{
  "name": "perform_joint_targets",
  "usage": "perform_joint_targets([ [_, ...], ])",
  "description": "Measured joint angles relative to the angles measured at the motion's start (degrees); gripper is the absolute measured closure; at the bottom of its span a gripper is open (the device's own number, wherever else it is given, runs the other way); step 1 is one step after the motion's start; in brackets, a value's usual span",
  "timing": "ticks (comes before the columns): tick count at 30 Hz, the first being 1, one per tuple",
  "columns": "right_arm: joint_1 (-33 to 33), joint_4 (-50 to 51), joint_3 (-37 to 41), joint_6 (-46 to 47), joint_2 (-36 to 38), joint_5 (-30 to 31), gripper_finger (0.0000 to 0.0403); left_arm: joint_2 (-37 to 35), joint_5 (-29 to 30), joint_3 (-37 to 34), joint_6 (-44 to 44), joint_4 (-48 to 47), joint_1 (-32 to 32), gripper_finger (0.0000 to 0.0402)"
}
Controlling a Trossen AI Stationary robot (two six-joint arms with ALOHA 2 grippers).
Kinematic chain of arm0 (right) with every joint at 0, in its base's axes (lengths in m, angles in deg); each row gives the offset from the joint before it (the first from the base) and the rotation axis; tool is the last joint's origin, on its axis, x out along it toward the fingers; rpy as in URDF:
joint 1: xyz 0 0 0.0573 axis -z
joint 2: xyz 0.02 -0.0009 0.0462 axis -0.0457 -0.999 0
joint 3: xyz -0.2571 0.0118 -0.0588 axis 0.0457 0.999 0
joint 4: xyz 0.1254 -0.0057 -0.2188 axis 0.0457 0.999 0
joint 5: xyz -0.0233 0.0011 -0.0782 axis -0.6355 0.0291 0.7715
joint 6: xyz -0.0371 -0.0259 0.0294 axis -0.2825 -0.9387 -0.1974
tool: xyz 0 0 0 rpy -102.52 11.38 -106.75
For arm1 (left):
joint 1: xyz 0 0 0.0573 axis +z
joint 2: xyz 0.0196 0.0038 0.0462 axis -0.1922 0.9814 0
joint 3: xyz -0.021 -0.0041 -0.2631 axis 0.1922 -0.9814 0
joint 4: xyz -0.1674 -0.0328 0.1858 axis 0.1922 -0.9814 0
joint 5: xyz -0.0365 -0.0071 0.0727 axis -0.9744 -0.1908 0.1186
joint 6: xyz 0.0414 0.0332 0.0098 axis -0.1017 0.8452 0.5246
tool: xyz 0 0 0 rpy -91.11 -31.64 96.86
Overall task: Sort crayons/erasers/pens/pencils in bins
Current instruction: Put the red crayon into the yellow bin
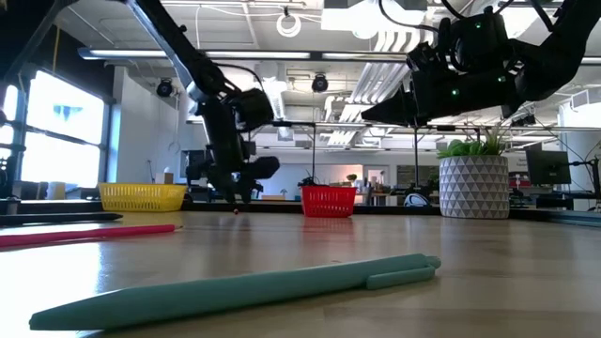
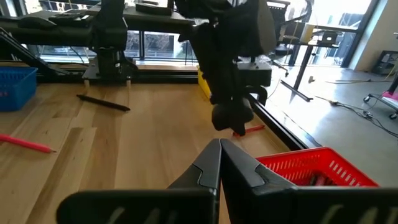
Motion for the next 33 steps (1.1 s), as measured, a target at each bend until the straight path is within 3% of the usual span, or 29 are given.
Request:
perform_joint_targets([
  [8,0.00,0.04,0.00,-0.05,0.00,-0.07,0.0403,3.18,5.71,0.03,-2.16,0.82,0.30,0.0282],
  [21,0.00,-0.13,0.00,-0.13,0.00,-0.11,0.0403,3.24,7.86,0.01,6.66,0.20,-1.59,0.0391],
  [33,0.00,-0.18,0.00,0.00,0.00,-0.11,0.0403,-0.33,10.37,-0.14,9.61,-3.57,-3.94,0.0395],
])
